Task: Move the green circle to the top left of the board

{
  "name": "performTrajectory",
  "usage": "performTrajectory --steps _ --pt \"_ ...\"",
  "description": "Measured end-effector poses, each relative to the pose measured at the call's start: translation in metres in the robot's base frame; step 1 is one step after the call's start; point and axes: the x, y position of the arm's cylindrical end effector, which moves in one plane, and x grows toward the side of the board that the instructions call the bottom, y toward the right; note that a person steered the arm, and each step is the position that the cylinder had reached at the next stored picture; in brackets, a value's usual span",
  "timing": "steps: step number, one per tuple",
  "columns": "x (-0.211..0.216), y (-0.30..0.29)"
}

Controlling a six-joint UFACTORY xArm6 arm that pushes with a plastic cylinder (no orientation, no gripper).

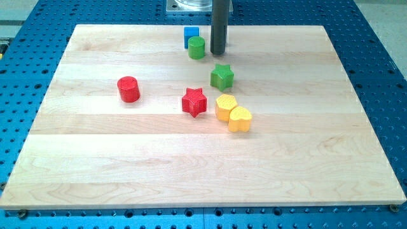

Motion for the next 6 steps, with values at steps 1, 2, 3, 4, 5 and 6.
performTrajectory --steps 1,2,3,4,5,6 --pt "0.023 -0.089" --pt "0.015 -0.146" --pt "-0.007 -0.185" --pt "-0.003 -0.198" --pt "0.003 -0.223" --pt "-0.017 -0.223"
